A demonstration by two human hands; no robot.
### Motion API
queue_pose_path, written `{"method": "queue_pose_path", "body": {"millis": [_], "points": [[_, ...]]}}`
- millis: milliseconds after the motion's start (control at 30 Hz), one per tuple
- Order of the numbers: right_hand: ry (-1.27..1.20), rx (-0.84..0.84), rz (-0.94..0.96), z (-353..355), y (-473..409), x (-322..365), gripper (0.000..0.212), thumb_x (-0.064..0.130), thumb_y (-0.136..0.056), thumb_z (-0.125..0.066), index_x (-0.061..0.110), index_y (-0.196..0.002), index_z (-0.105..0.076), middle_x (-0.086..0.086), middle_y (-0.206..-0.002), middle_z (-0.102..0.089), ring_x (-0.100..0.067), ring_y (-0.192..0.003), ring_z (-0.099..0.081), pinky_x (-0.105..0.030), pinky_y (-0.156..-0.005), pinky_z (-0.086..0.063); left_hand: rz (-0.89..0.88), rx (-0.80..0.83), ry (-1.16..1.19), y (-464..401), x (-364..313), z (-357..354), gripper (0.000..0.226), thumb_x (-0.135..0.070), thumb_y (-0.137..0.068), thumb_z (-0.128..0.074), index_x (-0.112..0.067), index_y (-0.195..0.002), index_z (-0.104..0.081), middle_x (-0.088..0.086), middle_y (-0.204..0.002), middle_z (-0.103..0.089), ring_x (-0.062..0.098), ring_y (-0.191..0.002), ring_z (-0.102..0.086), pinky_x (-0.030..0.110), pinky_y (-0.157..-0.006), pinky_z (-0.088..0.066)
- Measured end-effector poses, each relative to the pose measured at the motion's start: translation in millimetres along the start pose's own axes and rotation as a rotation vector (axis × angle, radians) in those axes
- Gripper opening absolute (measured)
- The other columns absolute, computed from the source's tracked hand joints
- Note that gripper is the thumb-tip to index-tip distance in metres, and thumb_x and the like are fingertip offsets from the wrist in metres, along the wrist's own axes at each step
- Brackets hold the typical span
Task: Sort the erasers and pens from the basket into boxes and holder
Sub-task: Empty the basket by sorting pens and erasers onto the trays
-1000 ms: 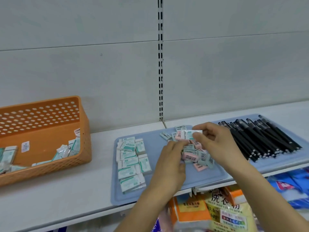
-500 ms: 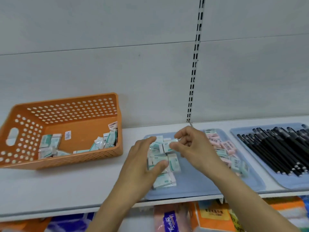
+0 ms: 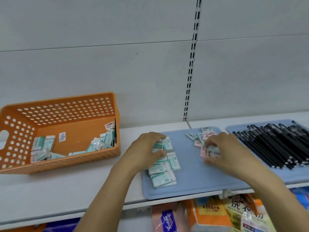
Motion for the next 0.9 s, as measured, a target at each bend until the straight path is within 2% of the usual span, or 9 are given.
{"method": "queue_pose_path", "body": {"millis": [100,233,400,533,600,633,733,833,900], "points": [[0.068,0.016,-0.044,-1,5,-15,0.023,0.026,-0.087,-0.064,0.027,-0.108,-0.056,0.004,-0.111,-0.052,-0.016,-0.104,-0.05,-0.031,-0.083,-0.049,0.029,0.079,-0.109,-14,-1,1,0.038,-0.029,-0.094,-0.058,-0.027,-0.132,-0.053,-0.009,-0.131,-0.054,0.011,-0.12,-0.048,0.028,-0.1,-0.038],[-0.026,-0.057,0.015,-1,9,-17,0.007,0.021,-0.089,-0.061,0.028,-0.09,-0.06,0.009,-0.095,-0.055,-0.01,-0.086,-0.054,-0.029,-0.073,-0.049,0.049,-0.036,-0.169,-23,4,-3,0.021,-0.025,-0.096,-0.053,-0.025,-0.114,-0.064,-0.005,-0.113,-0.063,0.018,-0.108,-0.055,0.035,-0.089,-0.046],[-0.022,0.025,0.108,-8,8,-12,0.01,0.028,-0.092,-0.06,0.036,-0.095,-0.066,0.019,-0.089,-0.049,-0.004,-0.083,-0.049,-0.025,-0.073,-0.045,0.121,-0.174,-0.164,-21,8,-8,0.028,-0.029,-0.098,-0.046,-0.03,-0.121,-0.062,-0.005,-0.121,-0.06,0.019,-0.115,-0.048,0.038,-0.09,-0.046],[-0.085,-0.059,0.126,-2,4,1,0.007,0.03,-0.091,-0.062,0.037,-0.092,-0.061,0.015,-0.091,-0.054,-0.003,-0.081,-0.053,-0.027,-0.072,-0.048,0.057,-0.259,-0.034,8,-5,7,0.03,-0.034,-0.099,-0.048,-0.029,-0.127,-0.057,-0.011,-0.125,-0.056,0.009,-0.119,-0.043,0.026,-0.094,-0.039],[-0.22,-0.12,0.206,3,-1,20,0.012,0.029,-0.09,-0.065,0.04,-0.089,-0.059,0.016,-0.089,-0.056,-0.003,-0.082,-0.055,-0.025,-0.073,-0.046,-0.067,-0.318,0.009,31,-22,22,0.029,-0.038,-0.098,-0.05,-0.032,-0.126,-0.057,-0.018,-0.124,-0.055,0.0,-0.118,-0.042,0.02,-0.095,-0.036],[-0.298,-0.139,0.252,6,-4,34,0.014,0.027,-0.089,-0.066,0.04,-0.087,-0.06,0.015,-0.086,-0.058,-0.003,-0.082,-0.056,-0.02,-0.072,-0.044,-0.123,-0.35,0.046,43,-30,33,0.028,-0.039,-0.097,-0.052,-0.033,-0.123,-0.059,-0.02,-0.122,-0.056,-0.003,-0.116,-0.044,0.018,-0.095,-0.036],[-0.463,-0.151,0.394,19,-14,88,0.012,0.023,-0.087,-0.065,0.034,-0.085,-0.066,0.017,-0.084,-0.061,0.001,-0.086,-0.056,-0.01,-0.07,-0.041,-0.183,-0.471,0.111,74,-24,74,0.025,-0.043,-0.095,-0.055,-0.034,-0.115,-0.065,-0.026,-0.111,-0.061,-0.007,-0.109,-0.051,0.012,-0.092,-0.039],[-0.578,-0.162,0.55,35,-21,148,0.012,0.017,-0.087,-0.066,0.028,-0.084,-0.07,0.015,-0.083,-0.064,-0.004,-0.082,-0.059,-0.011,-0.071,-0.042,-0.085,-0.693,0.03,104,24,124,0.023,-0.042,-0.093,-0.055,-0.032,-0.11,-0.067,-0.025,-0.108,-0.061,-0.009,-0.106,-0.051,0.006,-0.089,-0.036],[-0.602,-0.12,0.646,40,-27,189,0.009,0.018,-0.087,-0.067,0.025,-0.086,-0.071,0.013,-0.083,-0.065,-0.005,-0.08,-0.059,-0.012,-0.072,-0.044,0.067,-0.836,-0.098,128,70,155,0.023,-0.037,-0.093,-0.057,-0.027,-0.113,-0.066,-0.014,-0.116,-0.062,-0.007,-0.109,-0.046,0.011,-0.094,-0.034]]}}
Point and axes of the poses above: each hand's wrist, its own y-axis away from the middle knuckle, its own z-axis out of the back of the hand, x = y × z, the point moved 4 cm from there along -y, towards the middle knuckle
